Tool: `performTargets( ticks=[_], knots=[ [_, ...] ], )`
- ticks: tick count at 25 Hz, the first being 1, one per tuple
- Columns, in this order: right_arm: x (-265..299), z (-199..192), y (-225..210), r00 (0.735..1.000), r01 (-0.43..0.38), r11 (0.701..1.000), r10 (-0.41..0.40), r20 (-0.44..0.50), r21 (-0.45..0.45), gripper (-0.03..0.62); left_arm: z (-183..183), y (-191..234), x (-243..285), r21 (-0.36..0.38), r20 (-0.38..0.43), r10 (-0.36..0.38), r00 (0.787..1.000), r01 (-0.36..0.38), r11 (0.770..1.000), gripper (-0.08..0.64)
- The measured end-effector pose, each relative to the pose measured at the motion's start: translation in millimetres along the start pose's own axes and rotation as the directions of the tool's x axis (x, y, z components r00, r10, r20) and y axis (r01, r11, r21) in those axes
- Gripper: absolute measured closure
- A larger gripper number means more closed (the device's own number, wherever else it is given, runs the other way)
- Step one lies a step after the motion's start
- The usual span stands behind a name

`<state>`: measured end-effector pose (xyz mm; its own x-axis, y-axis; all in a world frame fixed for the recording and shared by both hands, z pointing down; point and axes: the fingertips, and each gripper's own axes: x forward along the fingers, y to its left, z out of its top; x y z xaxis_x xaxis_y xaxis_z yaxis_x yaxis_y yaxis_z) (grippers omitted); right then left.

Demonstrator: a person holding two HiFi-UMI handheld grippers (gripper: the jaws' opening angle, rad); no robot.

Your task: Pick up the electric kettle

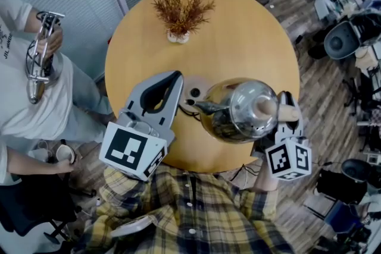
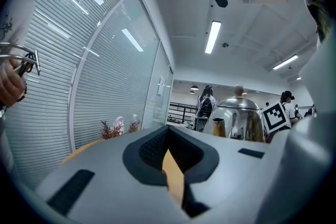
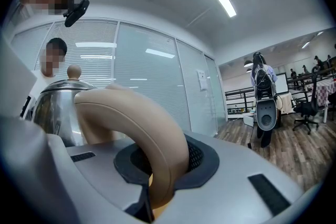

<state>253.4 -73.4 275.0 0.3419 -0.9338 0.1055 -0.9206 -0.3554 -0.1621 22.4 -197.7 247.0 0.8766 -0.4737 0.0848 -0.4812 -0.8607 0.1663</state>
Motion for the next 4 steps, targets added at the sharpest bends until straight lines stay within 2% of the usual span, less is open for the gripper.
performTargets(
  ticks=[4],
  knots=[
    [-0.8,0.9,4.2,1.0,0.002,1.0,-0.002,-0.001,-0.007,0.523,0.4,0.6,-3.2,0.006,-0.001,0.001,1.0,-0.001,1.0,0.558]
  ],
)
